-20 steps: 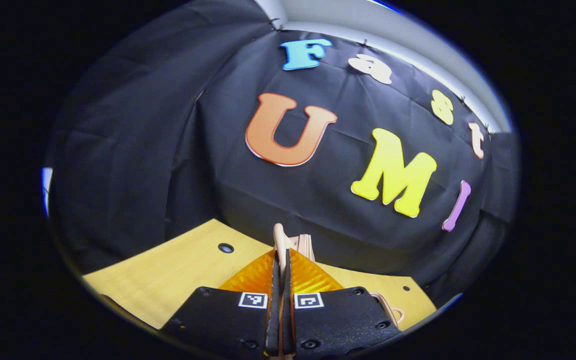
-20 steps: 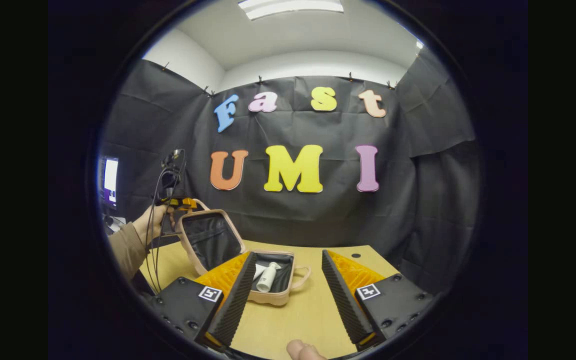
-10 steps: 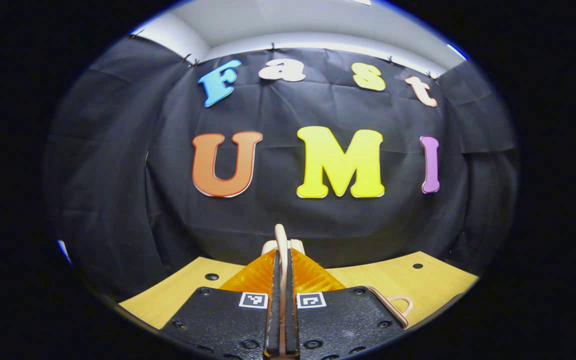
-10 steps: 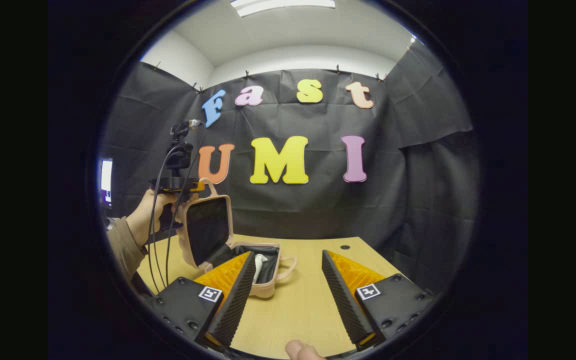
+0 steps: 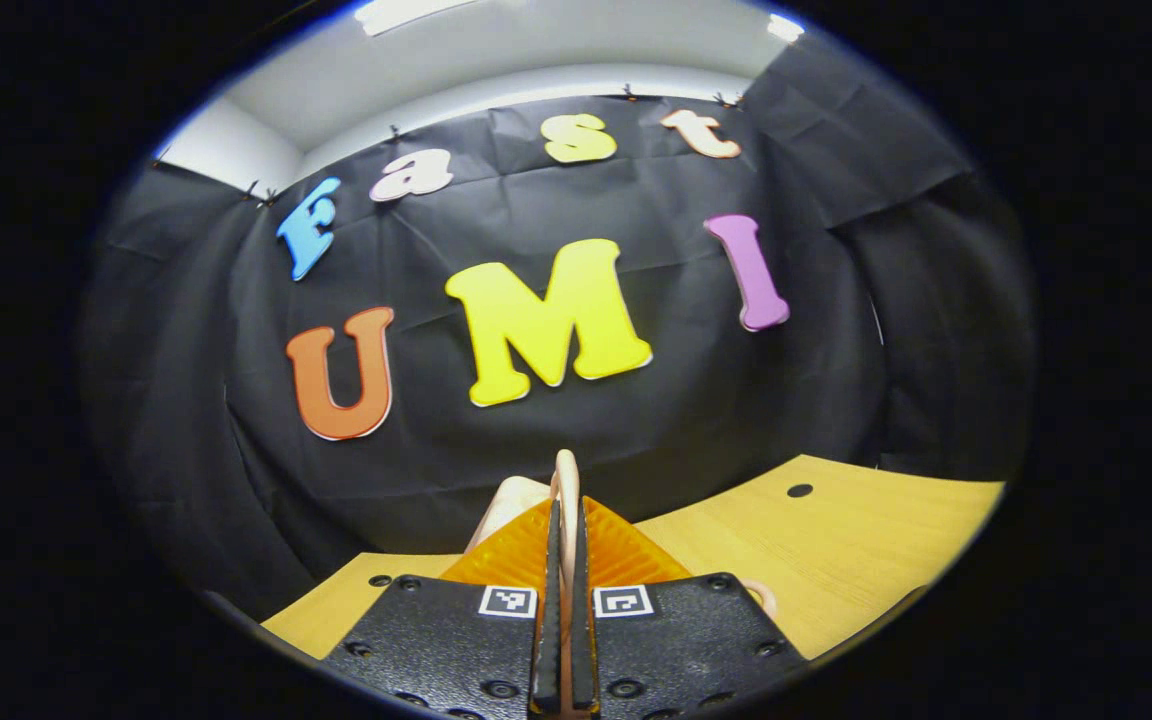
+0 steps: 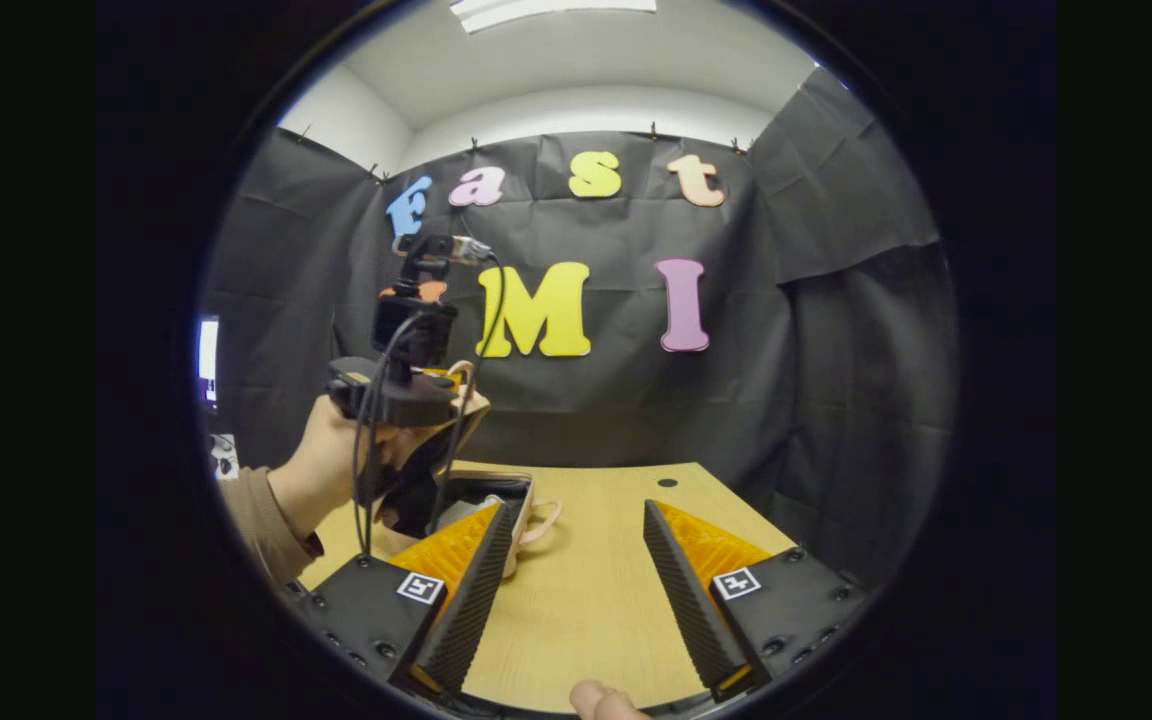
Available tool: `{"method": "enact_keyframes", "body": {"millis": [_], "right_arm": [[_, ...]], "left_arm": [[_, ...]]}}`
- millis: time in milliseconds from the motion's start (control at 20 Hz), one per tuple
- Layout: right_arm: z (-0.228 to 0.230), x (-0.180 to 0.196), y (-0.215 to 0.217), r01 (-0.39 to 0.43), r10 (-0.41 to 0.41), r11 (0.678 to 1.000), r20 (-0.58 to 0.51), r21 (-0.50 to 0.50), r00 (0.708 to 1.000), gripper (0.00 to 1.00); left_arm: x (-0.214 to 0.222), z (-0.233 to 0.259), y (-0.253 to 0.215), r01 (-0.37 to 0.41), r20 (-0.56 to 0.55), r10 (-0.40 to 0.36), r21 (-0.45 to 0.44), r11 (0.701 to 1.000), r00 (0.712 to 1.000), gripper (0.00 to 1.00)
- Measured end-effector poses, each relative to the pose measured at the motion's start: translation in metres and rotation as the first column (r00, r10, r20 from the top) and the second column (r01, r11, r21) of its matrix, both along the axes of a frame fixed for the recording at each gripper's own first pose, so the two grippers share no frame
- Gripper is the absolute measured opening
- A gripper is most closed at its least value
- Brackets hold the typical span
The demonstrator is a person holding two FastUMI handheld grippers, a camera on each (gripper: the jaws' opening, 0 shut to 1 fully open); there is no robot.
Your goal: First open the suitcase, pack the skin care products into it, and then close the suitcase.
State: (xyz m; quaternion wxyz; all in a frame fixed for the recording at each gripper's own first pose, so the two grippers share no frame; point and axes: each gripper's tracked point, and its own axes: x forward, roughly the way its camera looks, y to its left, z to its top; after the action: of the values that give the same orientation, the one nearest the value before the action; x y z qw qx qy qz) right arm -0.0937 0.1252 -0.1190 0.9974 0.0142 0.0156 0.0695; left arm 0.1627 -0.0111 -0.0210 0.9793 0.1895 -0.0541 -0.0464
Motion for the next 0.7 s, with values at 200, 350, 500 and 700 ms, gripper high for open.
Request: {"method": "enact_keyframes", "body": {"millis": [200, 350, 500, 700], "right_arm": [[-0.018, 0.001, -0.023, -0.001, 0.003, 0.999, -0.043, 0.048, 0.999, 0.79], [-0.035, 0.004, -0.044, 0.018, -0.013, 0.997, -0.076, 0.072, 0.997, 0.79], [-0.047, 0.005, -0.056, 0.024, -0.017, 0.997, -0.094, 0.076, 0.995, 0.8], [-0.056, 0.008, -0.063, 0.024, -0.015, 0.996, -0.107, 0.089, 0.994, 0.8]], "left_arm": [[0.003, -0.049, -0.038, 0.043, -0.032, -0.041, 0.063, 0.997, 0.999, 0.07], [0.01, -0.083, -0.071, 0.043, -0.073, -0.035, 0.122, 0.992, 0.997, 0.07], [0.014, -0.108, -0.081, 0.033, -0.113, -0.015, 0.156, 0.987, 0.994, 0.07], [0.014, -0.13, -0.09, 0.027, -0.146, 0.005, 0.221, 0.975, 0.989, 0.07]]}}
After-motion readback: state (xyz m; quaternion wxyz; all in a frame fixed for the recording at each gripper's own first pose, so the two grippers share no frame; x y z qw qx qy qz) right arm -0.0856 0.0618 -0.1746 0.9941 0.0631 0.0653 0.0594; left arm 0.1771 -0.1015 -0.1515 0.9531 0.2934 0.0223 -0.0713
